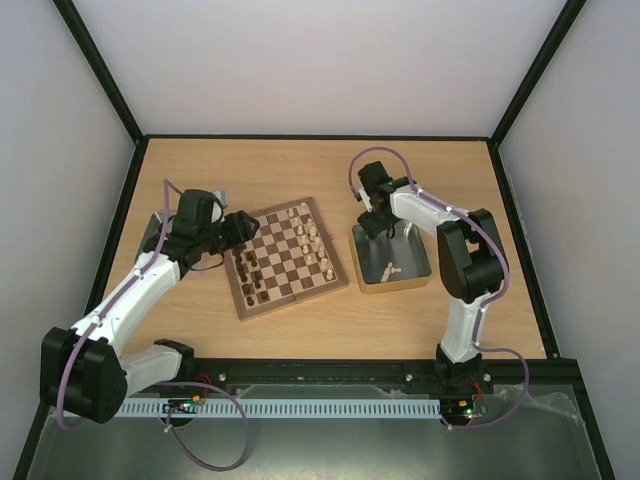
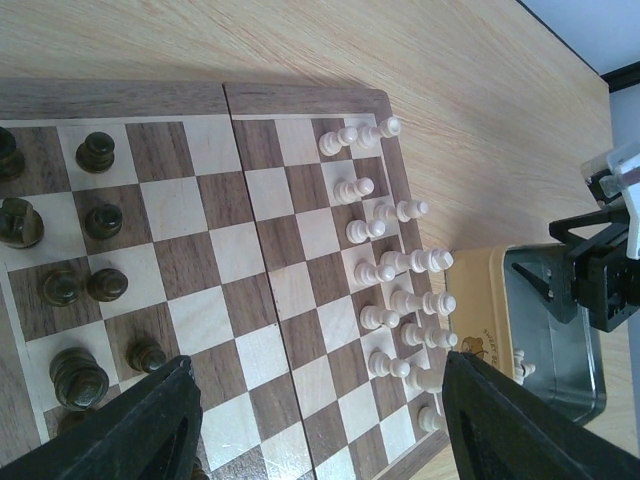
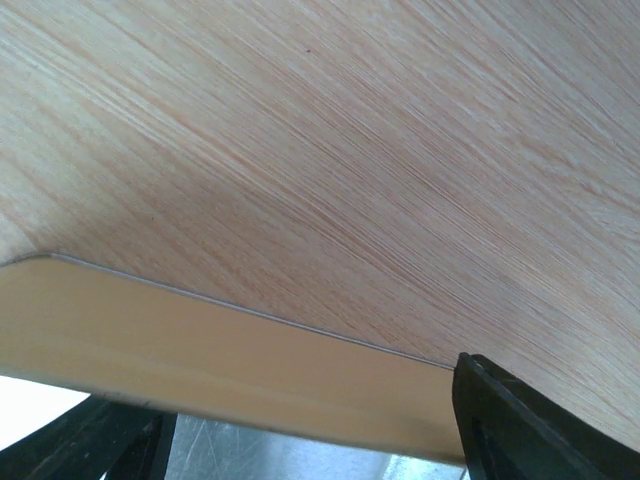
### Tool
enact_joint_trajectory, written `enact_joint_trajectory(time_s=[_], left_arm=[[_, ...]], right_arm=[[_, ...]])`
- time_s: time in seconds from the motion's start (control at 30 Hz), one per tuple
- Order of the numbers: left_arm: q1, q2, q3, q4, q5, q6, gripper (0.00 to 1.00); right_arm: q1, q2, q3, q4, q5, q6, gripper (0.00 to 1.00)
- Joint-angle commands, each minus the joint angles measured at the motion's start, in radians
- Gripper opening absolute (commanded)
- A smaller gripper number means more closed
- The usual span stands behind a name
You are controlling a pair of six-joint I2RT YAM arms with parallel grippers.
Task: Set up the chess pieces on the board
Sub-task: Adjust the storage box at the center of the board.
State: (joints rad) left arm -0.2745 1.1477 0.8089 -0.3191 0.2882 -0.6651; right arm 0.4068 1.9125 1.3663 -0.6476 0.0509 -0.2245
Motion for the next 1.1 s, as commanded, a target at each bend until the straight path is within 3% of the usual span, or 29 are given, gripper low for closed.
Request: enact_joint_trajectory(time_s=[0.0,0.2,0.5,0.93,1.07], left_arm=[[0.006,0.008,0.034,0.003,0.015,0.007,0.68],[0.006,0.007,0.034,0.003,0.019,0.006,0.68],[0.006,0.003,0.039,0.005,0.039,0.001,0.67],[0.006,0.000,0.041,0.000,0.062,0.001,0.66],[0.006,-0.003,0.039,0.002,0.063,-0.004,0.66]], right_arm=[[-0.017,0.031,0.019,0.001,-0.004,-0.018,0.69],[-0.054,0.006,-0.015,0.023,0.021,0.017,0.48],[-0.116,-0.048,-0.092,0.057,0.084,0.118,0.28],[-0.150,-0.131,-0.169,0.031,0.180,0.435,0.12],[-0.150,-0.156,-0.212,0.018,0.231,0.529,0.12]])
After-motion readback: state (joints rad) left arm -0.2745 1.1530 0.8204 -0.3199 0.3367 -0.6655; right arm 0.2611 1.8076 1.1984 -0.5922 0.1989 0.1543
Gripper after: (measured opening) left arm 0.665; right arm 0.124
